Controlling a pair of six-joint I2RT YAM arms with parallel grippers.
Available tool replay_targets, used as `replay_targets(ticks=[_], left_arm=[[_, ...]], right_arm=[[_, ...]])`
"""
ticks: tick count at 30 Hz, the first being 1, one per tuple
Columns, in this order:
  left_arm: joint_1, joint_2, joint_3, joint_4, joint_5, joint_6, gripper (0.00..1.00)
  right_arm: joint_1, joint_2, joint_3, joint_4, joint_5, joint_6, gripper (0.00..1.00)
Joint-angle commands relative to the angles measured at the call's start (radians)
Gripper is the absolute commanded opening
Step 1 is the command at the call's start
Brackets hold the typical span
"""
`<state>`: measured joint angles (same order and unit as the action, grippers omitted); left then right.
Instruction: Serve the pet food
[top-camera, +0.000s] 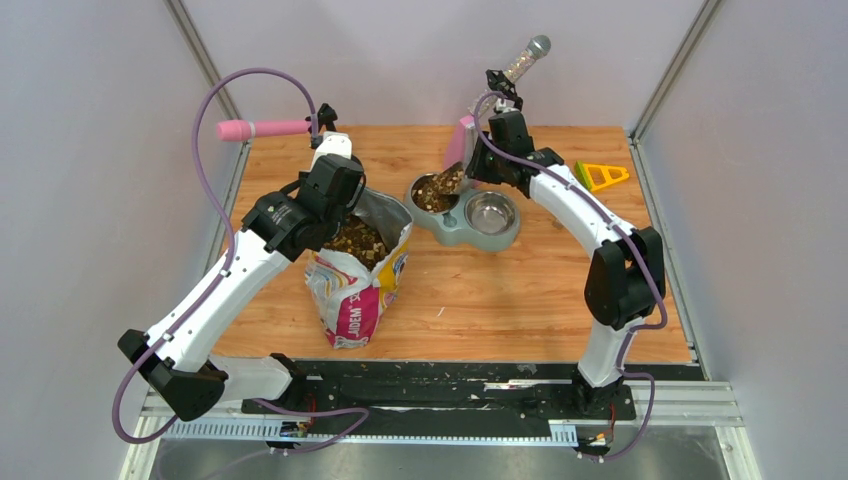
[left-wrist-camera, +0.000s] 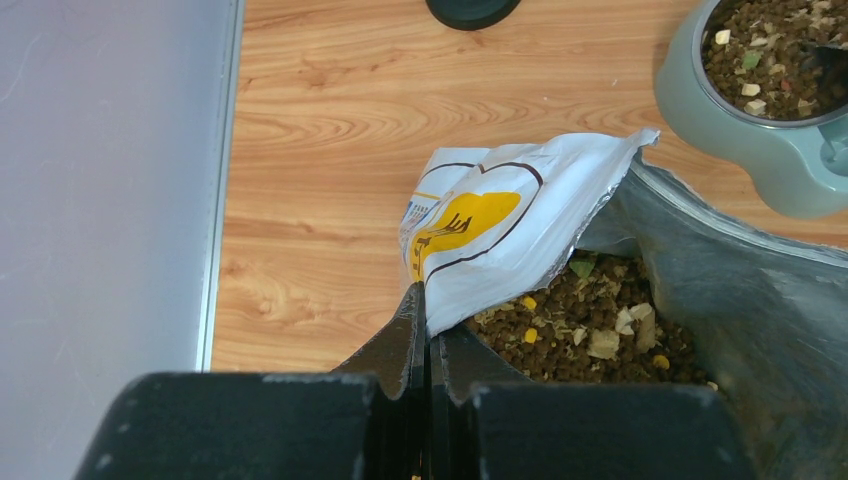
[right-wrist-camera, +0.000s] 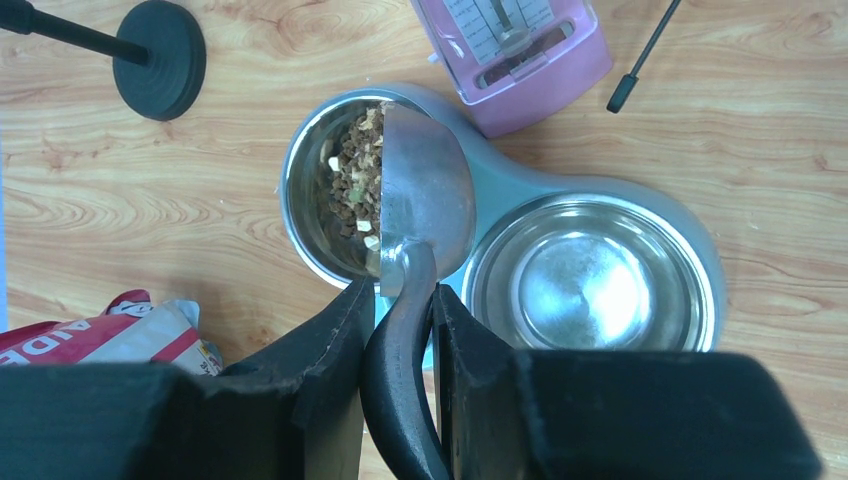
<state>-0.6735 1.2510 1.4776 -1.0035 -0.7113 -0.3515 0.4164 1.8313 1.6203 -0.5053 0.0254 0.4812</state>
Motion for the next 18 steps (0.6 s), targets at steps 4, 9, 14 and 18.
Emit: replay_targets(ticks=[4, 9, 14, 18], left_arm=[[-0.005, -0.068, 0.032, 0.136, -0.045, -0.006, 0.00], [-0.005, -0.064, 0.031, 0.136, -0.043, -0.006, 0.00], [-0.005, -0.062, 0.031, 0.136, -0.043, -0.006, 0.00], [-0.005, -0.062, 0.030, 0.136, -0.042, -0.006, 0.00]], right_arm=[[0.013, 0.015, 0.068, 0.046, -0.005, 0.014, 0.00], [0.022, 0.034, 0.086, 0.045, -0.008, 0.017, 0.00], [0.025, 0.038, 0.089, 0.046, -0.008, 0.021, 0.00], [0.027, 0.028, 0.086, 0.044, 0.012, 0.008, 0.00]])
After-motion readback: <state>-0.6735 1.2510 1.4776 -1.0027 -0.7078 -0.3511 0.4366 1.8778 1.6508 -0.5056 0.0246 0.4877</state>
